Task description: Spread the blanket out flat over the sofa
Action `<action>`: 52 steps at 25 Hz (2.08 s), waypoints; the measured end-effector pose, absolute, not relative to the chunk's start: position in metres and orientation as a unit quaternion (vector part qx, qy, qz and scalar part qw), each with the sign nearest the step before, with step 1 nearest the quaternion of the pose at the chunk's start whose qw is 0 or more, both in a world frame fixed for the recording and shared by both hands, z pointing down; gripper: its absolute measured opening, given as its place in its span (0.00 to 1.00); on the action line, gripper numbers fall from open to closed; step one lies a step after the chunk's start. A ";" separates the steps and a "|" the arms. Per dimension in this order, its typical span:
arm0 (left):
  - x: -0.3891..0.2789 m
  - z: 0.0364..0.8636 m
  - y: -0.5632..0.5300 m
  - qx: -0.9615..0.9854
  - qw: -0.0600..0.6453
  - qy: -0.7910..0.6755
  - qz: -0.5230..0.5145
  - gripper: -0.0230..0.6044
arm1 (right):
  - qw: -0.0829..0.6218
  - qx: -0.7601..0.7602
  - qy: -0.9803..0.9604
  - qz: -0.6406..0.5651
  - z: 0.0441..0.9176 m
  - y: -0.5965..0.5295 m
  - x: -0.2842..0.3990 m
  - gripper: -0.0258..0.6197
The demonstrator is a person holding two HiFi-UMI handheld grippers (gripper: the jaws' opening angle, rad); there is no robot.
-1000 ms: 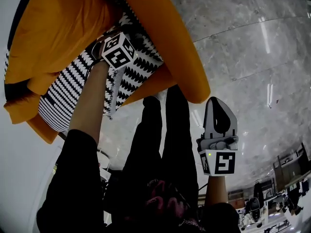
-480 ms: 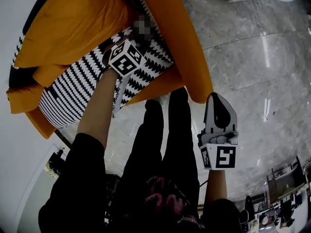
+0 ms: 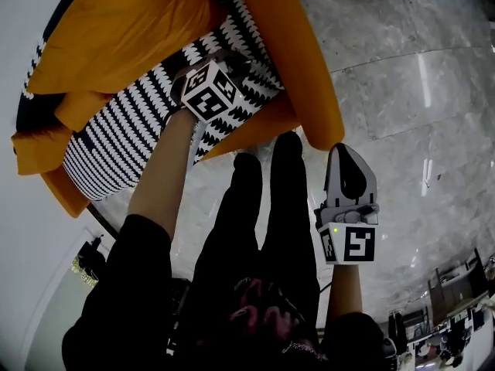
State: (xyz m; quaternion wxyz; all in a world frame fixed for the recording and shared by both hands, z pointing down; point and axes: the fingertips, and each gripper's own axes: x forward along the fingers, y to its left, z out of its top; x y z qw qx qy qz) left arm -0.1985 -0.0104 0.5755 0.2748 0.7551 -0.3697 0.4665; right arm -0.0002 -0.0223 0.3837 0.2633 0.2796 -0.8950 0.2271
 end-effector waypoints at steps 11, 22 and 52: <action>-0.133 0.528 0.011 0.778 0.249 -0.344 0.463 0.08 | 0.224 0.357 -0.883 0.206 0.347 -0.003 0.061 0.07; -0.053 0.517 0.051 0.817 0.215 -0.278 0.457 0.08 | 0.184 0.472 -0.835 0.213 0.331 0.069 0.122 0.07; 0.095 0.660 0.086 0.757 0.278 -0.274 0.524 0.13 | 0.202 0.549 -0.752 0.302 0.427 0.134 0.300 0.07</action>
